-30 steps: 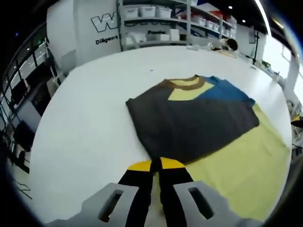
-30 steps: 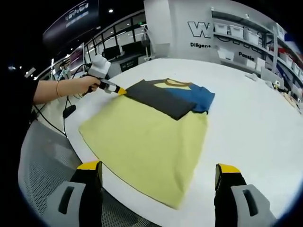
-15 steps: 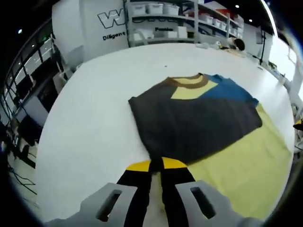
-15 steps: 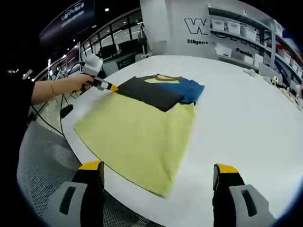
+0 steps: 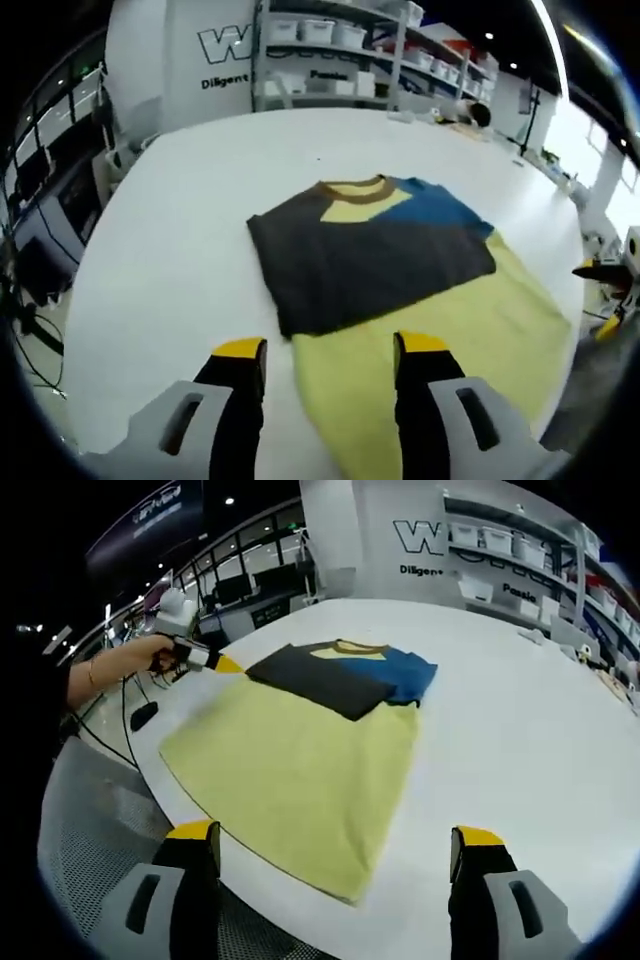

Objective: Fold the garment on the visible template until the final outline fits inside the template.

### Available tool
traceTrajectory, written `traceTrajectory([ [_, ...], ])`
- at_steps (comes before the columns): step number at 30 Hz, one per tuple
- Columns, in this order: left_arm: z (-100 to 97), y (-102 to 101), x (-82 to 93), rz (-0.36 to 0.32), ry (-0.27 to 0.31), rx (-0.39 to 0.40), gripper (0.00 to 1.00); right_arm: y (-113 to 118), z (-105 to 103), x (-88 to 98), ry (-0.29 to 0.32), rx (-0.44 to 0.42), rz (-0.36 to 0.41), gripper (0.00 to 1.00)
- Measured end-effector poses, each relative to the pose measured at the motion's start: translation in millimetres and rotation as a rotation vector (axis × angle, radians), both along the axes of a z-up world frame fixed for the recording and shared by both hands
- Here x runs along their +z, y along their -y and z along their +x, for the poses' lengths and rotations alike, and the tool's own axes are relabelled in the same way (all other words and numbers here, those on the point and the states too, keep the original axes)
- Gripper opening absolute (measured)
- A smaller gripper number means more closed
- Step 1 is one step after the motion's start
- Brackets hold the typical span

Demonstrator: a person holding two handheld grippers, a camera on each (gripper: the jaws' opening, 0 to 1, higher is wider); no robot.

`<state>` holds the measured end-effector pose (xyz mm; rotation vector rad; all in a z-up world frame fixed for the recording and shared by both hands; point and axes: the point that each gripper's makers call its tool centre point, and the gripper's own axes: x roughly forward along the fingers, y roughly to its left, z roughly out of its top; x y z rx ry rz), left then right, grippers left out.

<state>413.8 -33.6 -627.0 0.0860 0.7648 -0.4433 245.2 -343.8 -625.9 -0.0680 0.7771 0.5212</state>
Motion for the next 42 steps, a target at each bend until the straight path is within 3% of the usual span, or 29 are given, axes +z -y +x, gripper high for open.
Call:
traceTrajectory([
  [9, -28.1, -6, 6.7, -0.047, 0.01, 0.004, 0.81, -2, -4, -2.7, -0.015, 0.005, 0.013, 0.96],
  [13, -43.9, -7, 6.4, -0.078, 0.002, 0.018, 0.87, -2, -6, -3.8, -0.022, 0.007, 0.012, 0.97],
  [17, -57.3, -8, 7.3, -0.063, -0.003, 0.007, 0.92, -1, -5, -4.9, -0.022, -0.003, 0.01, 0.97],
  [34, -114.5, -14, -14.1, -0.039, -0.091, -0.025, 0.91, -5, -10, -18.0, -0.064, 0.015, 0.018, 0.96],
  [42, -147.0, -12, -26.6, -0.041, -0.155, -0.032, 0.81, 1, -10, -23.6, -0.067, -0.003, 0.001, 0.89],
])
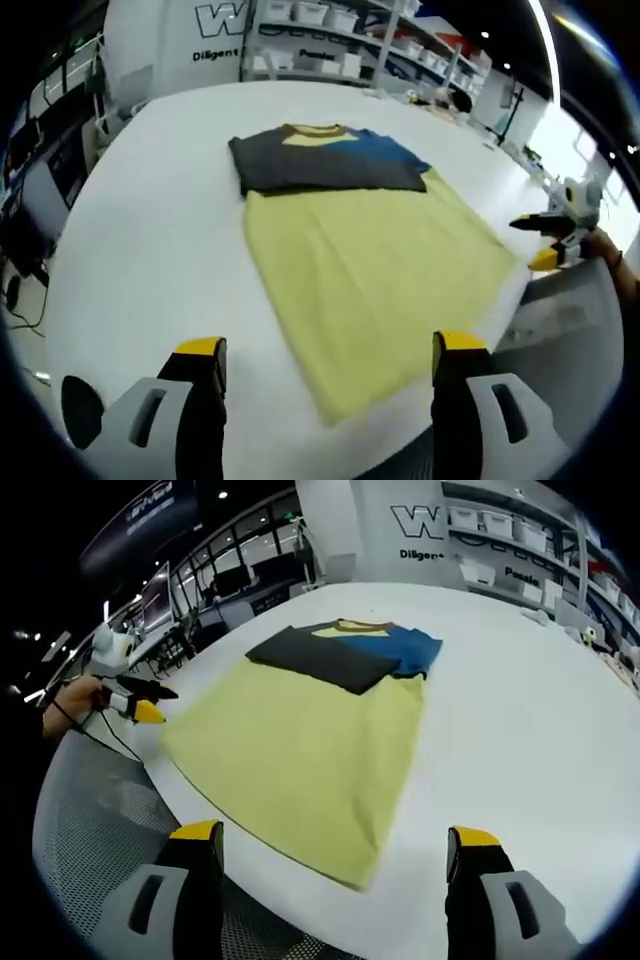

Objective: Fold the garment on the visible template until the final outline fits inside the template.

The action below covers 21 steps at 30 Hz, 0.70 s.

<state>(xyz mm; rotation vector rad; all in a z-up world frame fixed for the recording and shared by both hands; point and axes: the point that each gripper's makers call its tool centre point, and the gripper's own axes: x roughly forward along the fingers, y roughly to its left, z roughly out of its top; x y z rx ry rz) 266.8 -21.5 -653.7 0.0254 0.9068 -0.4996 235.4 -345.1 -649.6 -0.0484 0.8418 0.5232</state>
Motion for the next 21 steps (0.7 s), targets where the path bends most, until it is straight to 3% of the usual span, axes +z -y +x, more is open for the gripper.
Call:
traceTrajectory([
  [5, -16.5, -3, -8.0, 0.013, -0.05, 0.014, 0.63, 6, 1, -3.3, -0.002, -0.014, -0.021, 0.84],
  [10, -25.4, -2, -14.3, -0.011, -0.084, 0.042, 0.58, 7, -1, -5.8, -0.019, -0.027, -0.008, 0.78],
  [17, -28.6, 0, -14.5, -0.013, -0.115, 0.067, 0.41, 12, -4, -15.1, -0.082, -0.084, 0.002, 0.61],
  [21, -35.5, 2, -18.3, 0.014, -0.149, 0.069, 0.35, 11, -8, -18.1, -0.103, -0.075, -0.01, 0.56],
])
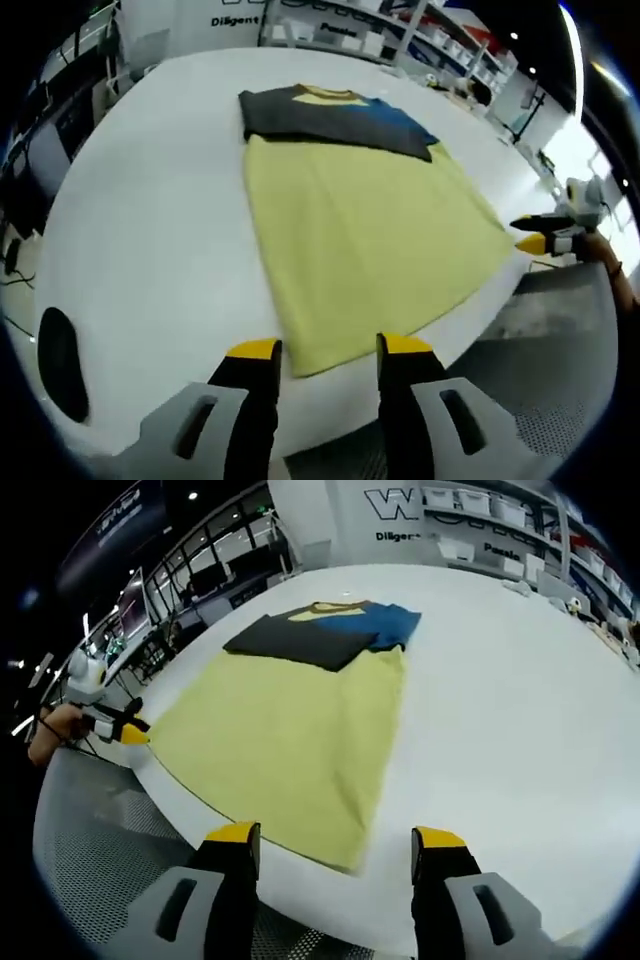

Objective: Fold the garment on the visible template until the final outline fits inside the template.

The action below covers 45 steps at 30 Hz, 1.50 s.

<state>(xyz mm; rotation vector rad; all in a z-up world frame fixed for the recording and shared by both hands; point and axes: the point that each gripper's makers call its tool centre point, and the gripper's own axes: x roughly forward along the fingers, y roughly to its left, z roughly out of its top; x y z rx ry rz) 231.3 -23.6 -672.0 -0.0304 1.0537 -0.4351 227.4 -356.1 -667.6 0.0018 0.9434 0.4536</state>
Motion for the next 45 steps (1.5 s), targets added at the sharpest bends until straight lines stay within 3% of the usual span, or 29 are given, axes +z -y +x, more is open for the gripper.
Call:
traceTrajectory([
  [8, -5.5, -6, -2.8, 0.087, -0.027, -0.018, 0.22, 0, -7, -10.4, -0.055, 0.022, -0.034, 0.34],
  [12, -4.1, -11, -3.7, 0.121, -0.013, -0.009, 0.15, 7, -5, -12.1, -0.062, -0.005, -0.033, 0.13],
  [15, -3.5, -12, -4.4, 0.132, -0.008, -0.012, 0.14, 8, -4, -13.2, -0.057, 0.009, -0.056, 0.05],
  [23, -0.3, -15, -6.1, 0.147, -0.002, -0.011, 0.07, 7, -3, -13.5, -0.07, 0.015, -0.053, 0.0],
  [25, -2.9, -10, -6.7, 0.106, -0.02, 0.009, 0.04, 5, -4, -13.3, -0.076, 0.024, -0.046, 0.0],
  [30, -2.5, -11, -7.6, 0.119, -0.017, 0.007, 0.04, 6, -4, -13.2, -0.079, 0.028, -0.049, 0.0],
  [45, -19.7, -6, -7.7, 0.18, -0.046, -0.124, 0.04, 8, -15, -14.9, -0.144, 0.067, -0.107, 0.0],
])
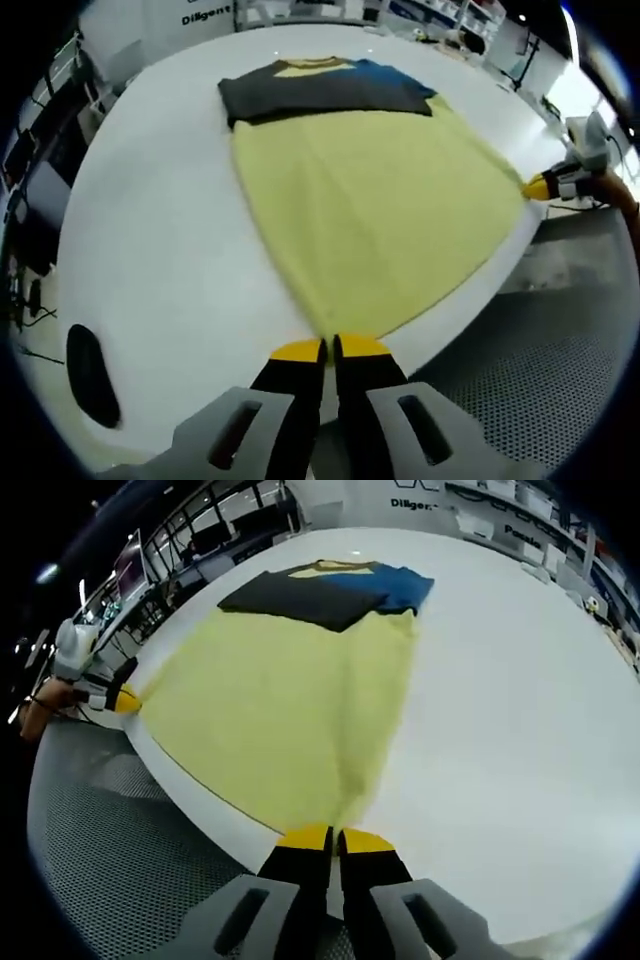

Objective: Fold the garment on the visible template until the final outline fits inside the template.

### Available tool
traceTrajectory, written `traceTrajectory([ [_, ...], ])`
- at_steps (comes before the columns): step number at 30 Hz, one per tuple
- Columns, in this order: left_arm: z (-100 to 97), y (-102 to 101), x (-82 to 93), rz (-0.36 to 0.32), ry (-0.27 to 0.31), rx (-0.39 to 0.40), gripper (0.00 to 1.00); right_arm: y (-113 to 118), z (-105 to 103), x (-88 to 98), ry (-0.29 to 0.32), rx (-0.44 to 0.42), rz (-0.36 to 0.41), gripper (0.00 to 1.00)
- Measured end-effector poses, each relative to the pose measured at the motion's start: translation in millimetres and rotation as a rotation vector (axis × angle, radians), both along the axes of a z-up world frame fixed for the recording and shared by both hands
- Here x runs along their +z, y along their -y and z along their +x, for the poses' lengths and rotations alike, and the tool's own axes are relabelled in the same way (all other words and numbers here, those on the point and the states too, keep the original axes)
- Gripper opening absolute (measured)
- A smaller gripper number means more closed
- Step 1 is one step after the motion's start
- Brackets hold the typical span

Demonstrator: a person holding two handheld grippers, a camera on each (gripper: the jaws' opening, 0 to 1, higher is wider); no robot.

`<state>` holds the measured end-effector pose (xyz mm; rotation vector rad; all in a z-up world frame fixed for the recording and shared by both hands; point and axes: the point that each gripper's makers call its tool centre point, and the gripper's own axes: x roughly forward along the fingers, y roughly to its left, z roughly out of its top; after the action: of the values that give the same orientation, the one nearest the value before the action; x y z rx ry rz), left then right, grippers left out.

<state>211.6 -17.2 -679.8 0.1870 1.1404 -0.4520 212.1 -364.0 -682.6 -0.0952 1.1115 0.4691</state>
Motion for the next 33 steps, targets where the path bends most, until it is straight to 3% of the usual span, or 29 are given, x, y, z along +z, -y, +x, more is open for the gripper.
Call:
traceTrajectory([
  [6, -9.5, 5, -0.2, 0.005, -0.019, -0.08, 0.03, 4, -6, -0.1, -0.021, -0.011, -0.014, 0.0],
  [18, -28.1, 9, -1.7, 0.005, -0.102, -0.126, 0.03, 8, -22, -1.0, -0.094, 0.019, -0.055, 0.0],
  [24, -35.4, 9, -2.2, 0.0, -0.14, -0.124, 0.03, 6, -32, 0.0, -0.116, 0.051, -0.064, 0.0],
  [33, -35.8, 9, 2.4, -0.002, -0.139, -0.099, 0.03, 6, -33, 6.4, -0.11, 0.043, -0.052, 0.0],
])
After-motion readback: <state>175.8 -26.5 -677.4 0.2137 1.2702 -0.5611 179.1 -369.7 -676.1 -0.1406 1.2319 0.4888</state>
